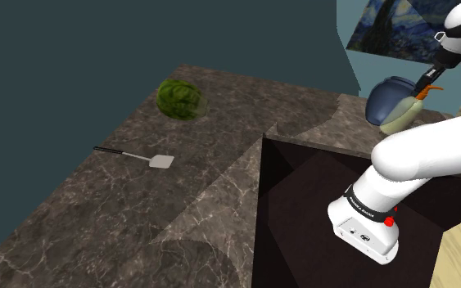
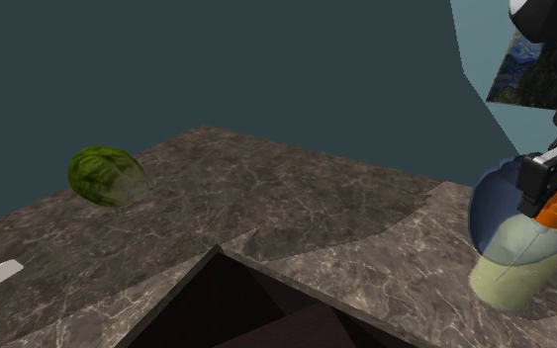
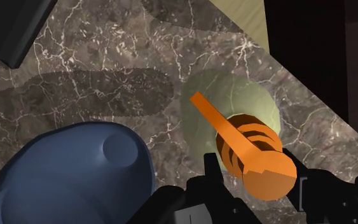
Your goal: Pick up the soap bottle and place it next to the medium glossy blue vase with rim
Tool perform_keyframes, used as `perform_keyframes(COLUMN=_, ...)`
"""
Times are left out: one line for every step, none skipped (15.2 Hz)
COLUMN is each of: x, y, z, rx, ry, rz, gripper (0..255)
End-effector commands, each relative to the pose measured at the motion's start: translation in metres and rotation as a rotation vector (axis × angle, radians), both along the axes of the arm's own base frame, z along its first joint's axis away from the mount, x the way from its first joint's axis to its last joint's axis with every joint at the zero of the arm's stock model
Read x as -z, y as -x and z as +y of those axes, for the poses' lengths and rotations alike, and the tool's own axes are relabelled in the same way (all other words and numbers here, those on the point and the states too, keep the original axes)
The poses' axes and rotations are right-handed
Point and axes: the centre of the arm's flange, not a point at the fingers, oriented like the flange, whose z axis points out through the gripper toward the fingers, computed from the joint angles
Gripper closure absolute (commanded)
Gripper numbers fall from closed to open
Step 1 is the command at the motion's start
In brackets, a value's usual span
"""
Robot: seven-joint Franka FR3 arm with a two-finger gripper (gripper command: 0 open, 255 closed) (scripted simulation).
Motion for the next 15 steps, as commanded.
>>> perform_keyframes(x=0.011, y=-0.001, z=0.0, rx=0.0, ry=0.001, rz=0.0, gripper=255)
perform_keyframes(x=0.016, y=-0.001, z=0.0, rx=0.0, ry=0.001, rz=0.0, gripper=255)
perform_keyframes(x=0.022, y=-0.001, z=0.0, rx=0.0, ry=0.001, rz=0.0, gripper=255)
perform_keyframes(x=0.027, y=-0.001, z=0.0, rx=0.0, ry=0.001, rz=0.0, gripper=255)
perform_keyframes(x=0.032, y=-0.001, z=0.0, rx=0.0, ry=0.001, rz=0.0, gripper=255)
perform_keyframes(x=0.037, y=-0.001, z=0.0, rx=0.0, ry=0.001, rz=0.0, gripper=255)
perform_keyframes(x=0.043, y=-0.001, z=0.0, rx=0.0, ry=0.001, rz=0.0, gripper=255)
perform_keyframes(x=0.048, y=-0.001, z=0.0, rx=0.0, ry=0.001, rz=0.0, gripper=255)
perform_keyframes(x=0.053, y=-0.001, z=0.0, rx=0.0, ry=0.001, rz=0.0, gripper=255)
perform_keyframes(x=0.058, y=-0.001, z=0.0, rx=0.0, ry=0.001, rz=0.0, gripper=255)
perform_keyframes(x=0.062, y=-0.001, z=0.0, rx=0.0, ry=0.001, rz=0.0, gripper=255)
perform_keyframes(x=0.062, y=-0.001, z=0.0, rx=0.0, ry=0.001, rz=0.0, gripper=255)
perform_keyframes(x=0.062, y=-0.001, z=0.0, rx=0.0, ry=0.001, rz=0.0, gripper=255)
perform_keyframes(x=0.062, y=-0.001, z=0.0, rx=0.0, ry=0.001, rz=0.0, gripper=255)
perform_keyframes(x=0.062, y=-0.001, z=0.0, rx=0.0, ry=0.001, rz=0.0, gripper=255)
